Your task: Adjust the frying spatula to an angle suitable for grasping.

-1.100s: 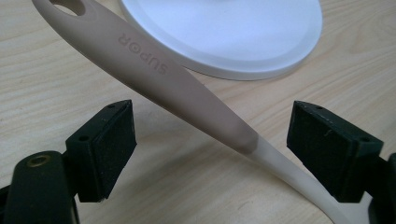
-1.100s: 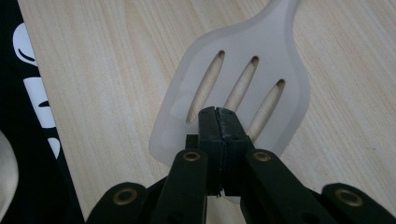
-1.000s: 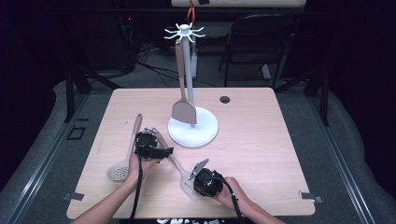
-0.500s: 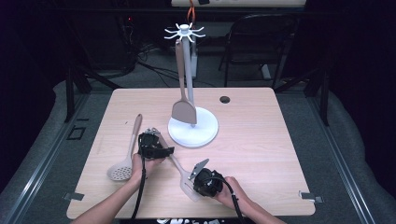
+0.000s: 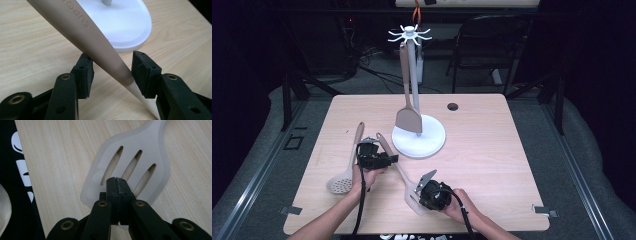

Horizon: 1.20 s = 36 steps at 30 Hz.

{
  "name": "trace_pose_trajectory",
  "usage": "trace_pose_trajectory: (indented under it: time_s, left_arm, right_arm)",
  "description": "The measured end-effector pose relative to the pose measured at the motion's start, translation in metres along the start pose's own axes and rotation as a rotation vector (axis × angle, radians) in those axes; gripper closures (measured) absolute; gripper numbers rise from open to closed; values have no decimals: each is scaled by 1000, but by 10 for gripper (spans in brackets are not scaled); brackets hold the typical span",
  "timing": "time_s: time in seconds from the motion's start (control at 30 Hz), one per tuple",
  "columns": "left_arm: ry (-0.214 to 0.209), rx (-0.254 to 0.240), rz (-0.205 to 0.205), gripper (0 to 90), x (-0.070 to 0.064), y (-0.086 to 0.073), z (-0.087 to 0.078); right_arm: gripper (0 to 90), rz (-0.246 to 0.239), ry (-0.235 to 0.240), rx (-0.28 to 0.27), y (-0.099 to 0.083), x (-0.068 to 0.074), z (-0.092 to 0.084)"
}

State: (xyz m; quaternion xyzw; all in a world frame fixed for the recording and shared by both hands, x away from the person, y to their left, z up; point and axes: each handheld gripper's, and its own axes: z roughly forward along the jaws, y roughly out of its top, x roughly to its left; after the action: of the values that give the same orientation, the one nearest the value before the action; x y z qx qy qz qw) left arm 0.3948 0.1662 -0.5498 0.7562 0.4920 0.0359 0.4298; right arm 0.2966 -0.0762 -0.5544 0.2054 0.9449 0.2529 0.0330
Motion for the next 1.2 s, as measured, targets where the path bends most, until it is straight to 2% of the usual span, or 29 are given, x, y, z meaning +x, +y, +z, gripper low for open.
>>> trace_pose_trajectory:
  time_s: [0.1, 0.3, 0.33, 0.37, 0.4, 0.57, 0.6, 0.67, 0.7, 0.8, 1.0, 1.07, 1.2]
  left_arm:
    - [-25, -22, -8, 558, -1, 0, -3]
    - [-57, -56, 9, 591, -7, 3, -11]
    - [-61, -62, 16, 596, -8, 3, -12]
    - [-63, -68, 20, 601, -9, 4, -14]
    - [-67, -78, 22, 606, -11, 4, -15]
    - [-80, -116, 33, 630, -20, 5, -23]
    - [-81, -122, 36, 635, -21, 5, -24]
    - [-81, -133, 57, 639, -25, 5, -27]
    - [-82, -137, 68, 641, -26, 6, -28]
    - [-82, -152, 81, 648, -31, 6, -31]
    - [-92, -182, 98, 666, -42, 8, -37]
    - [-91, -191, 112, 671, -46, 8, -39]
    - [-98, -201, 121, 681, -52, 9, -41]
  right_arm:
    - [900, -3, 3, -2, 0, 0, 0]
    - [885, 2, 16, -8, 0, -1, -2]
    - [826, 7, 29, -8, 0, -2, -3]
    - [796, 5, 53, 9, 1, -3, -4]
    - [789, 22, 64, -6, 1, -3, -4]
    - [713, 29, 32, -43, 4, -5, -12]
    - [696, 47, 35, -74, 5, -5, -14]
    - [676, 70, 8, -102, 6, -6, -19]
    - [670, 67, -6, -104, 7, -8, -21]
    - [659, 99, -36, -130, 8, -11, -23]
    - [625, 132, -56, -146, 14, -18, -27]
    - [619, 134, -72, -166, 18, -19, -30]
    - [615, 169, -82, -216, 27, -23, -32]
